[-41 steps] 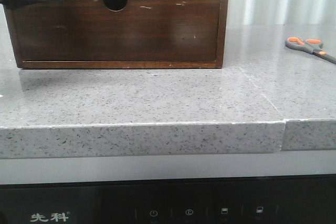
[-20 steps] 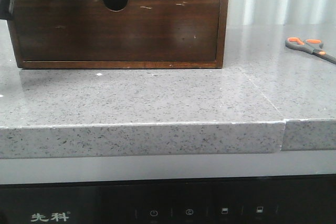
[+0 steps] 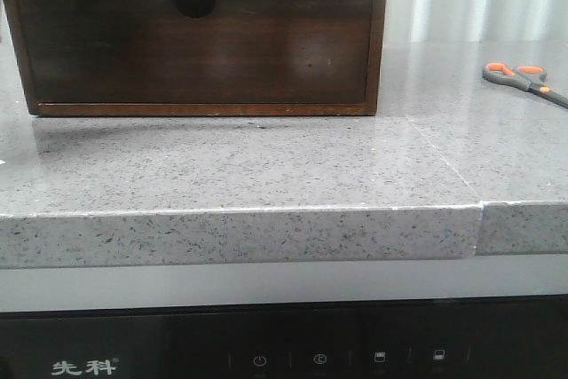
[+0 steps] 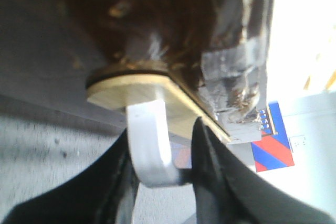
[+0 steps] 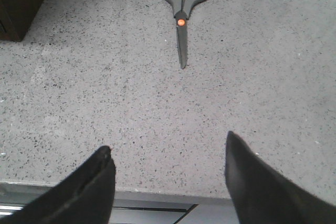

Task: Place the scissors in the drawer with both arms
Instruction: 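Move the left gripper to the white drawer handle and grasp it, then pull the drawer open toward the robot with the left gripper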

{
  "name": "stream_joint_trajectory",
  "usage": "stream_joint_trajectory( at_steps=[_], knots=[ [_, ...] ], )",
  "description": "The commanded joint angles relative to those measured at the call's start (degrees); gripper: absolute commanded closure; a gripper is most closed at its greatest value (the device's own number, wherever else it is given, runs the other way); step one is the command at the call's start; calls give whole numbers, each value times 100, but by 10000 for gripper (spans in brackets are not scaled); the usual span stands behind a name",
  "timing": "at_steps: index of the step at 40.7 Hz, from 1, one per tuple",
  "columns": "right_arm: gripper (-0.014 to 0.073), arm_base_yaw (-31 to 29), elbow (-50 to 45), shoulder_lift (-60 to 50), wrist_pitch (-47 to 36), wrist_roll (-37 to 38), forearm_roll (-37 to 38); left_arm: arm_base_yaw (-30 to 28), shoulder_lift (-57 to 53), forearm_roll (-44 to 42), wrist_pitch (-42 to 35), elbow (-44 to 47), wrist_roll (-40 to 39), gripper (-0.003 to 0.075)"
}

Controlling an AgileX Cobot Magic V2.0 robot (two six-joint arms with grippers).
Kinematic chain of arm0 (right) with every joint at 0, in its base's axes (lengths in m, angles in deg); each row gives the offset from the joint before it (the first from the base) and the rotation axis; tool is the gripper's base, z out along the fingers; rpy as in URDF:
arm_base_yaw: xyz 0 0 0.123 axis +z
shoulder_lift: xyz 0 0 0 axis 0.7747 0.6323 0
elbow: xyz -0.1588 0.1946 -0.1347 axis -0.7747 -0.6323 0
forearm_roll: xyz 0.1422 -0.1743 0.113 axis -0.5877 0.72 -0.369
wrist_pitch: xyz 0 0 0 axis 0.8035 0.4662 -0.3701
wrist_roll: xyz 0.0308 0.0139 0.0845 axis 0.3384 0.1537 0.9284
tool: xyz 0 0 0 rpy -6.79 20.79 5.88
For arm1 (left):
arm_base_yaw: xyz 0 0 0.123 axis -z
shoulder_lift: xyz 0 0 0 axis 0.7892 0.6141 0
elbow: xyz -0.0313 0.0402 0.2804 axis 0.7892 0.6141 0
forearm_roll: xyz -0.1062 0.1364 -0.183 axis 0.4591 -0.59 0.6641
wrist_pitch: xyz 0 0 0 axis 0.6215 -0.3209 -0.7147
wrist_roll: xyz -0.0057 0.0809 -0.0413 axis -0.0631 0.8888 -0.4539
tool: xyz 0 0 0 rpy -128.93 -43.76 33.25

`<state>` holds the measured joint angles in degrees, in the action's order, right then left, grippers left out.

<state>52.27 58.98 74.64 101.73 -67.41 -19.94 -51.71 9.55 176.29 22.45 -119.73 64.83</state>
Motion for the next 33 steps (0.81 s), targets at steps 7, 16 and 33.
stream_joint_trajectory(
  at_steps=[7,16,33],
  knots=[
    [114,-23,153,28,-343,-37,84,3,-1491,322,960,836,457,583],
    [114,-23,153,20,-331,-37,84,3,-2438,298,896,1643,457,583],
    [114,-23,153,21,-327,-37,79,3,-2534,114,795,1766,457,150]
  ],
)
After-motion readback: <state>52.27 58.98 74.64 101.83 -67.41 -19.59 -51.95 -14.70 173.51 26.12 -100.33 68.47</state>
